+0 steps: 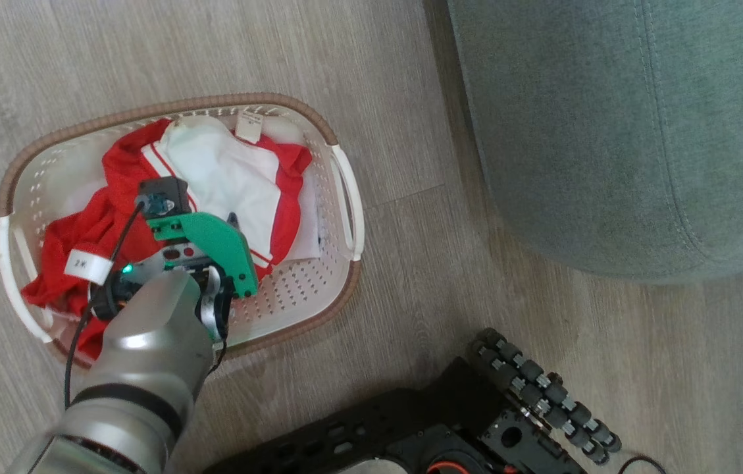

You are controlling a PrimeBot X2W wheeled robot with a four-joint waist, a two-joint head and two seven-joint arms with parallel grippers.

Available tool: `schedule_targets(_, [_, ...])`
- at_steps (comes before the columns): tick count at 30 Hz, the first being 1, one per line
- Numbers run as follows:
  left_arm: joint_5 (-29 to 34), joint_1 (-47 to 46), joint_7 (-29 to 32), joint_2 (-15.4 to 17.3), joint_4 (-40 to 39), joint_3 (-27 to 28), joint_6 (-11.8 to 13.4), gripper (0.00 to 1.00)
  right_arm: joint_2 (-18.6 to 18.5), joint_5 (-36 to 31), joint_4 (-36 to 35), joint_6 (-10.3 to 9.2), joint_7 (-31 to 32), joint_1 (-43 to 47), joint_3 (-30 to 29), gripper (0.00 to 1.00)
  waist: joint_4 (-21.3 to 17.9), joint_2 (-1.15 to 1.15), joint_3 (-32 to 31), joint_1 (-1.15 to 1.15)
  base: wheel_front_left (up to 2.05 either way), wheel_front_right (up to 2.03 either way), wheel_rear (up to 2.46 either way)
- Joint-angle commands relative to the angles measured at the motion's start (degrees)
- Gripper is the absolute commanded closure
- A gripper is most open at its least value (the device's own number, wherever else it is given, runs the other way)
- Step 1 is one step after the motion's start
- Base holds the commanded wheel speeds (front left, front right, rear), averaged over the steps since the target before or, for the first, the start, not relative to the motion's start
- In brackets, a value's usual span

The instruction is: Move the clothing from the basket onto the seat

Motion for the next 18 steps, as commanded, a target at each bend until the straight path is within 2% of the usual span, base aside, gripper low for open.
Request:
schedule_targets(1, [-0.49, 0.25, -0.21, 0.49, -0.10, 0.02, 0.43, 0.00, -0.64, 0.62, -1.80, -0.01, -0.35, 0.94, 0.08, 0.00, -0.18, 0.00, 0.29, 0.00, 0.00, 0.00, 0.00])
schedule_targets(2, [-0.75, 0.11, -0.30, 0.49, -0.01, -0.32, 0.53, 0.06, -0.60, 0.64, -1.82, -0.01, -0.35, 0.91, 0.07, 0.00, -0.23, 0.00, 0.41, 0.00, 0.00, 0.00, 0.00])
schedule_targets(3, [-0.94, -0.10, -0.42, 0.49, 0.10, -0.64, 0.59, 0.20, -0.58, 0.66, -1.81, -0.01, -0.35, 0.90, 0.04, 0.00, -0.26, 0.00, 0.57, 0.00, 0.00, 0.00, 0.00])
schedule_targets(4, [-1.07, -0.33, -0.66, 0.49, 0.23, -0.97, 0.57, 0.51, -0.57, 0.66, -1.79, -0.01, -0.35, 0.87, 0.02, 0.00, -0.27, 0.00, 0.69, 0.00, 0.00, 0.00, 0.00])
schedule_targets(5, [-1.16, -0.62, -1.12, 0.49, 0.36, -1.24, 0.50, 0.58, -0.57, 0.66, -1.79, -0.01, -0.35, 0.87, -0.01, 0.00, -0.28, 0.00, 0.83, 0.00, 0.00, 0.00, 0.00])
schedule_targets(6, [-1.29, -0.90, -1.60, 0.49, 0.51, -1.42, 0.42, 0.75, -0.56, 0.65, -1.78, -0.01, -0.35, 0.85, -0.05, 0.00, -0.28, 0.00, 0.96, 0.00, 0.00, 0.00, 0.00])
schedule_targets(7, [-1.40, -1.16, -1.94, 0.49, 0.68, -1.63, 0.29, 1.00, -0.54, 0.62, -1.76, -0.01, -0.35, 0.82, -0.08, 0.00, -0.27, 0.00, 1.06, 0.00, 0.00, 0.00, 0.00])
schedule_targets(12, [-2.10, -1.50, -3.01, 0.49, 1.37, -2.64, -0.71, 1.00, -0.50, 0.19, -1.34, -0.01, -0.35, 0.80, 0.00, 0.00, 0.09, 0.00, 0.45, 0.00, 0.00, 0.00, 0.00])
schedule_targets(18, [-3.25, 0.08, -5.36, 0.49, 1.74, -3.81, -2.84, 1.00, -0.65, -0.44, -1.11, -0.01, -0.35, 0.90, 0.78, 0.00, 0.79, 0.00, -3.40, 0.00, 0.00, 0.00, 0.00])
